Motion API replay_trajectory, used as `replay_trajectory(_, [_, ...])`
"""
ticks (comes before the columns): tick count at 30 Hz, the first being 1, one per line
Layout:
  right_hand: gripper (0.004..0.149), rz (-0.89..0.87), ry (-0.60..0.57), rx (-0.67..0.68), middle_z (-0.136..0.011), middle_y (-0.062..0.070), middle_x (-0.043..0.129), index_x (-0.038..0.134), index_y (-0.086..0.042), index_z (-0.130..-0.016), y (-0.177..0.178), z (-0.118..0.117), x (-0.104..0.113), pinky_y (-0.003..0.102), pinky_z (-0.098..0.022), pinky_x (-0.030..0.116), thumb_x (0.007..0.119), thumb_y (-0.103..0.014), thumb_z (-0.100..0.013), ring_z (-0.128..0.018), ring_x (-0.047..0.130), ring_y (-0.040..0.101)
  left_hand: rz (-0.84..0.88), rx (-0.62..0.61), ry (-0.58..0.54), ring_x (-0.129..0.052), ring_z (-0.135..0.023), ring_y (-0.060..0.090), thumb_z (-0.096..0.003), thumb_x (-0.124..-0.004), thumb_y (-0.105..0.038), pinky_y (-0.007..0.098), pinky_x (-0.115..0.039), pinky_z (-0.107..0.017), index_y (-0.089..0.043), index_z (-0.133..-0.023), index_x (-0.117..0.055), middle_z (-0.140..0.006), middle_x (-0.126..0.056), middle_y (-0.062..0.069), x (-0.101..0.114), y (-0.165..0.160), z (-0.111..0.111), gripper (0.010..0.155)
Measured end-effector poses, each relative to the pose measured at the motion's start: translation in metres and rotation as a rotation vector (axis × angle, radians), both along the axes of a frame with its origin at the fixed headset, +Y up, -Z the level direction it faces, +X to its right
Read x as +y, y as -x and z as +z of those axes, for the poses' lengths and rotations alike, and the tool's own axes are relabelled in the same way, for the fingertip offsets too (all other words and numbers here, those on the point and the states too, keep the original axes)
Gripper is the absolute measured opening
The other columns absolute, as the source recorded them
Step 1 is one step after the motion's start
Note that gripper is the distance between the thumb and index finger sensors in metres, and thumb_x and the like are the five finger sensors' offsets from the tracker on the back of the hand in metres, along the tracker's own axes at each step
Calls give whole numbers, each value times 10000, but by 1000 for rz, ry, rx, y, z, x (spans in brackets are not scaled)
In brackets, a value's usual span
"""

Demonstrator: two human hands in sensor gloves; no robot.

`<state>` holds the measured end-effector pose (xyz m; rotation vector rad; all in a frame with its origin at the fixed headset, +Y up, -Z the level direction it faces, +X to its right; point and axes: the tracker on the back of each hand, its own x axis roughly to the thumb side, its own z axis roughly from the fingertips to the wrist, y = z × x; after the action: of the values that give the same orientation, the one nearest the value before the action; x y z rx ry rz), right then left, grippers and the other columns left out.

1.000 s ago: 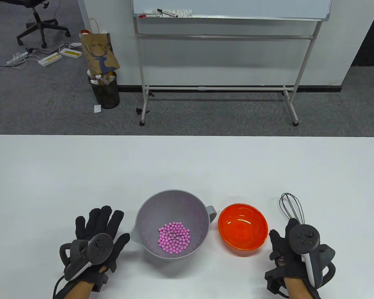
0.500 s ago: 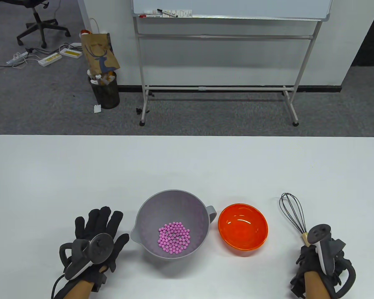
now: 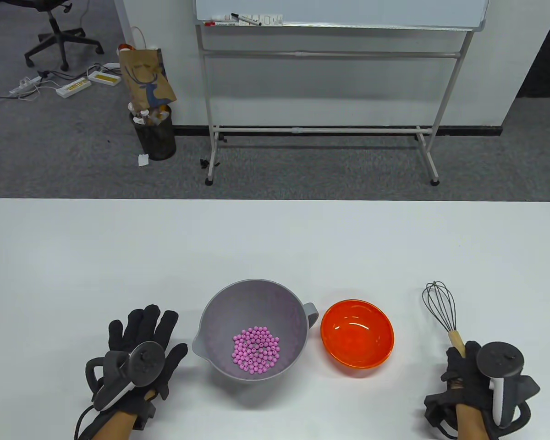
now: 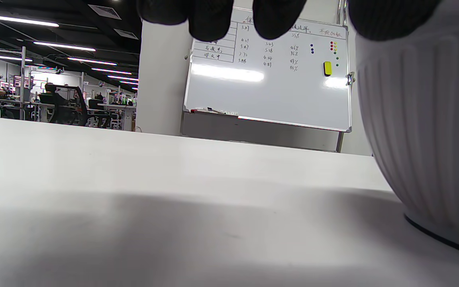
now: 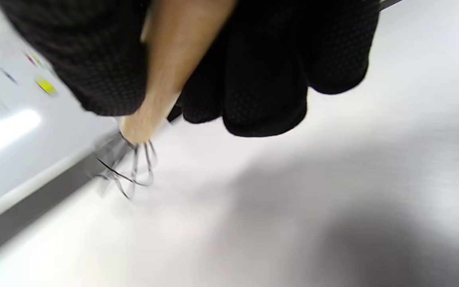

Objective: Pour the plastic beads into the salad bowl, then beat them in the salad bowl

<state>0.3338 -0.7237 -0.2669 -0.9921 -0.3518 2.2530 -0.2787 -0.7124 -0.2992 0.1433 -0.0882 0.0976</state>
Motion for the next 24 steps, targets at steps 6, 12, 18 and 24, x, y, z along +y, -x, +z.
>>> replay_trajectory(6, [523, -8, -269, 167, -604, 61, 1047, 942, -229, -810, 31, 14, 44, 396, -344, 862, 996, -482, -355, -142, 987, 150, 111, -3, -20, -499, -1114, 396, -473, -643, -665, 668, -288, -750, -369, -1108, -454, -1226, -467, 106, 15, 2, 1, 725])
replay_trajectory(12, [502, -47, -428, 542, -462, 85, 1045, 967, -149, -765, 99, 11, 94, 367, -244, 860, 932, -498, -405, -17, 891, 110, 309, -14, 37, -634, -1061, 414, -475, -646, -679, 682, -372, -746, -308, -1115, -502, -1202, -558, 142, 36, -7, -2, 754])
replay_trajectory(18, [484, 142, -382, 768, -355, 73, 1057, 1026, -153, -666, 187, 0, 129, 350, -219, 867, 1012, -511, -341, 23, 875, 109, 317, -26, 229, -978, -644, 297, -459, -681, -715, 620, -640, -669, -179, -1099, -526, -903, -939, 132, 41, -35, -19, 849])
replay_trajectory(24, [408, 342, -248, 770, -309, 55, 1056, 1046, -177, -624, 251, -28, 110, 351, -215, 865, 937, -500, -401, 35, 861, 112, 325, -23, 323, -1011, -331, 145, -493, -698, -614, 496, -796, -544, -118, -1066, -526, -598, -1046, 8, 23, -53, -35, 777])
